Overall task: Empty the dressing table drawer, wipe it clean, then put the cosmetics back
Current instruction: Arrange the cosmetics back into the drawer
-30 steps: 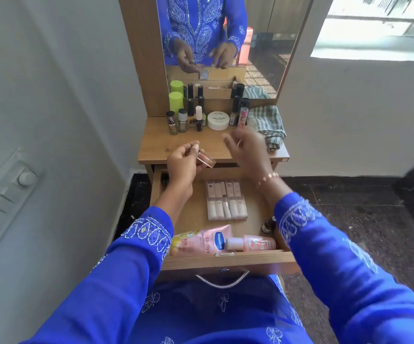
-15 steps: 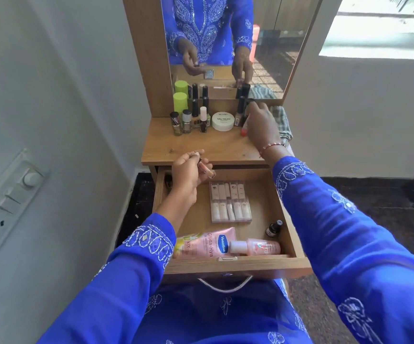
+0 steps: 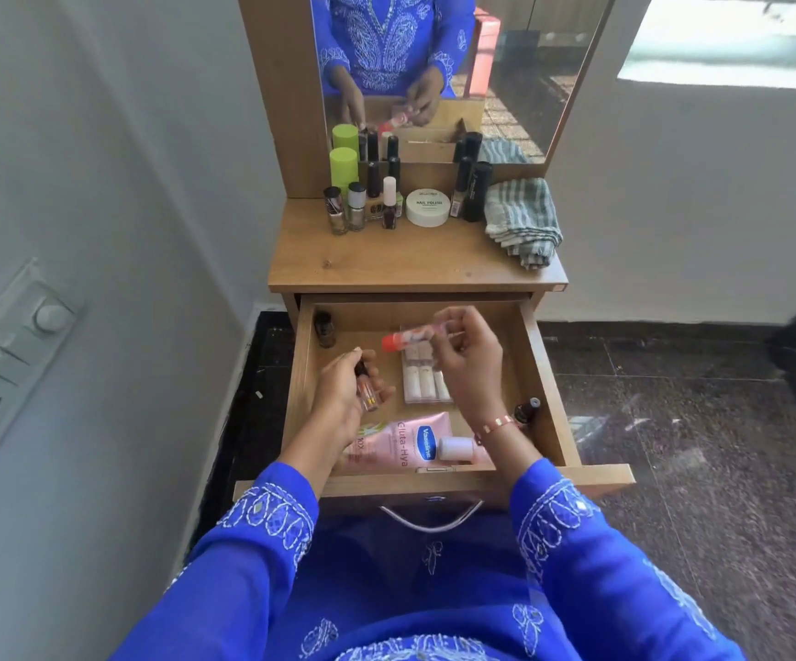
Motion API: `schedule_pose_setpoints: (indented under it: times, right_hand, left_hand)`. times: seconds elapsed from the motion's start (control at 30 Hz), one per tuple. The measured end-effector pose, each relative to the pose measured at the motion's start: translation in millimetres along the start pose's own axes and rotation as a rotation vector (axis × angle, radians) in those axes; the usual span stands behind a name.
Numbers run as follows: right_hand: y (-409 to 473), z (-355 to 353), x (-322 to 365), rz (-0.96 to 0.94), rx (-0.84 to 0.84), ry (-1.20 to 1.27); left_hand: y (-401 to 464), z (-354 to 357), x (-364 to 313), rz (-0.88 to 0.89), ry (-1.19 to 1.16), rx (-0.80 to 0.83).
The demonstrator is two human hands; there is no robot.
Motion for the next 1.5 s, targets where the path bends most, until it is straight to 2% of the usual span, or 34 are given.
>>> schedule_pose_setpoints:
  times: [0.1,0.27,0.5,0.8,1.1,1.37,1.5]
  right_hand:
    - [-14,7,-19,0.138,0.047,0.039]
    - [-16,10,-21,0.177,0.093,0.054]
    - [-21,14,-21,0.116,0.170,0.006]
    - [-22,15,-23,0.084,0.197,-0.009]
    - [-20,13,-29,0.151,0.189,-0.051]
    - [-25,13,-28,0.415,0.231,0.240]
    - [-24,10,-32,0.507,0.183,0.315]
  left_hand:
    - [0,-5,14,-0.074,0.044,0.025]
    - [2,-10,18,-0.038,0.121,0.055]
    - [4,-9,14,0.105,0.208,0.066]
    - [5,-14,10,0.132,0.119,0.055]
    - [4,-16,7,0.191,0.126,0.049]
    - [3,-14,10,0.142,0.116,0.076]
    - [3,-13,11,0.077,0.064,0.064]
Point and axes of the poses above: each hand's wrist, its own y-axis towards the middle knuckle, its own z-axis out of the palm, x = y × z, the point moved 7 cm from there along y, towards the middle knuckle, and after that the axes turned 14 degrees about -x, right-handed, at the moved point
